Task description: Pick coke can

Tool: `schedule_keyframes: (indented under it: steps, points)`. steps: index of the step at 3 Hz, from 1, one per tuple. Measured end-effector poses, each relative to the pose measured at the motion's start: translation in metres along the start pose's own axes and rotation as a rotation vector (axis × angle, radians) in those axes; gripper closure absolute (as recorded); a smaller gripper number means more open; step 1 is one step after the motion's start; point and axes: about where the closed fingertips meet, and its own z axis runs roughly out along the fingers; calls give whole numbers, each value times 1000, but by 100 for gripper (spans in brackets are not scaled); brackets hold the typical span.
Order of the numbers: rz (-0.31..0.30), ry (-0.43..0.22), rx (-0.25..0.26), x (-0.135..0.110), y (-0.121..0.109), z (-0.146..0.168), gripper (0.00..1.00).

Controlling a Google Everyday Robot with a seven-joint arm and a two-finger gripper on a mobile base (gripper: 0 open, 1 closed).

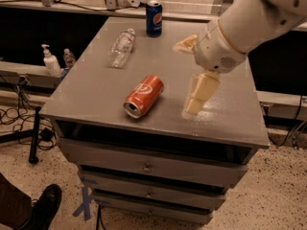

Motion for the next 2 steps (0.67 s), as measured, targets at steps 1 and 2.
schedule_keyframes:
  steps: [1, 2]
  points:
    - [-71, -74, -18, -24, -9, 23, 0]
    - [-131, -116, -27, -43, -15, 42, 0]
